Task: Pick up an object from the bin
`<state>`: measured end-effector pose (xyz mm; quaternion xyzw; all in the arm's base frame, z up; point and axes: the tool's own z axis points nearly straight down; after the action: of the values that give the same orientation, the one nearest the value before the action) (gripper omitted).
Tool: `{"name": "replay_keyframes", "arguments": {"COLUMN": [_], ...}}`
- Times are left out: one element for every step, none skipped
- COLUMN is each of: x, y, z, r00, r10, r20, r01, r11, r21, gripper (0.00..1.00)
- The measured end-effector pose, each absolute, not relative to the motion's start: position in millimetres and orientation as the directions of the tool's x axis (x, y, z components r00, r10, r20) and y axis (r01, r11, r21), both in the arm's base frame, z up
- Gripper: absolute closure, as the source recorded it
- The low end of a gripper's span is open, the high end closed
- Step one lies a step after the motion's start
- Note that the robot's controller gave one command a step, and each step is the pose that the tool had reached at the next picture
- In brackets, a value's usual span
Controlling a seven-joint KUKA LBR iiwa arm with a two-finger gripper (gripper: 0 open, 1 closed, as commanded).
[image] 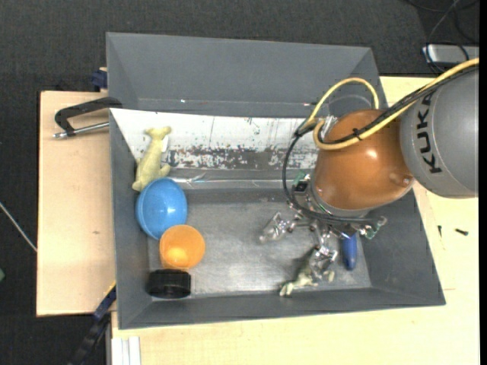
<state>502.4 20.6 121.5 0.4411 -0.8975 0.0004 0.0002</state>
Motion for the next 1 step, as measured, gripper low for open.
{"name": "replay_keyframes", "arguments": {"x": [544.2], "y": [38.8], "z": [79.8], "r00": [-0.422], "r10": [-0.905], "r20": [0.053], "r01": [-0.904], "r11": [0.424], "r21": [0.045], "gripper": [0.0]}}
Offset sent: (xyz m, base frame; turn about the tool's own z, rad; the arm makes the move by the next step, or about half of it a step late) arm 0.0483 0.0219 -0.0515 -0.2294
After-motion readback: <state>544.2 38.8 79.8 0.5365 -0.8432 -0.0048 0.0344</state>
